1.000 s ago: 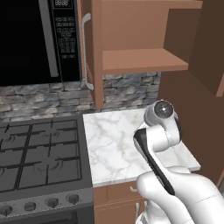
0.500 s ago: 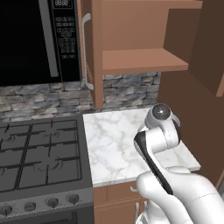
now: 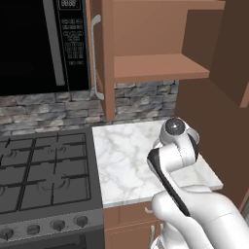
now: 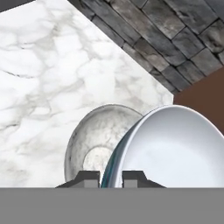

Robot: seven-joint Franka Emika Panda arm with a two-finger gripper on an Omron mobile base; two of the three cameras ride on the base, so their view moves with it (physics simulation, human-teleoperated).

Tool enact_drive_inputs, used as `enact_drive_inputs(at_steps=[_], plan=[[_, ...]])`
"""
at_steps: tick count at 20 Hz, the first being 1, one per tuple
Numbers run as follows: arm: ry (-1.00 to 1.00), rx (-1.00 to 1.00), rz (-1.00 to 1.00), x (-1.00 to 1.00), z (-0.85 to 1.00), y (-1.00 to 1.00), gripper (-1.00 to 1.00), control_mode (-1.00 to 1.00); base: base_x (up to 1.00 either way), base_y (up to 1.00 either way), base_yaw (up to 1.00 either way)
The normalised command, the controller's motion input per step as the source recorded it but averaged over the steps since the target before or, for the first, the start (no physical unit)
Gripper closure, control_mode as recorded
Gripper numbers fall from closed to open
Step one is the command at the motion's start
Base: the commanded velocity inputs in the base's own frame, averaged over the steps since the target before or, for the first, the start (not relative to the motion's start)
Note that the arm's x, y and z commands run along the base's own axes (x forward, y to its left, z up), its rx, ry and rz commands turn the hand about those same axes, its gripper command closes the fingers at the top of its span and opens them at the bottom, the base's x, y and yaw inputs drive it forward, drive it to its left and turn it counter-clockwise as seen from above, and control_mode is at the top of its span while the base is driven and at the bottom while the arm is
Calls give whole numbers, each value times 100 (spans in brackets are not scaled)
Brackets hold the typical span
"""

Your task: Pick up the bowls on the counter and stack them on top of one another in the open cabinet. Place the smaller bowl on top of the larger bowl.

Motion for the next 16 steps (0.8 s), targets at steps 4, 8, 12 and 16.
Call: enact_drive_inputs(at_steps=[4, 8, 12, 16], plan=[[6, -5, 0, 26, -19, 3, 100, -100, 0, 0, 0], [8, -5, 0, 29, -24, 0, 100, -100, 0, 0, 0], [7, -5, 0, 29, -26, 0, 100, -100, 0, 0, 0], [5, -3, 0, 33, -22, 0, 100, -100, 0, 0, 0]])
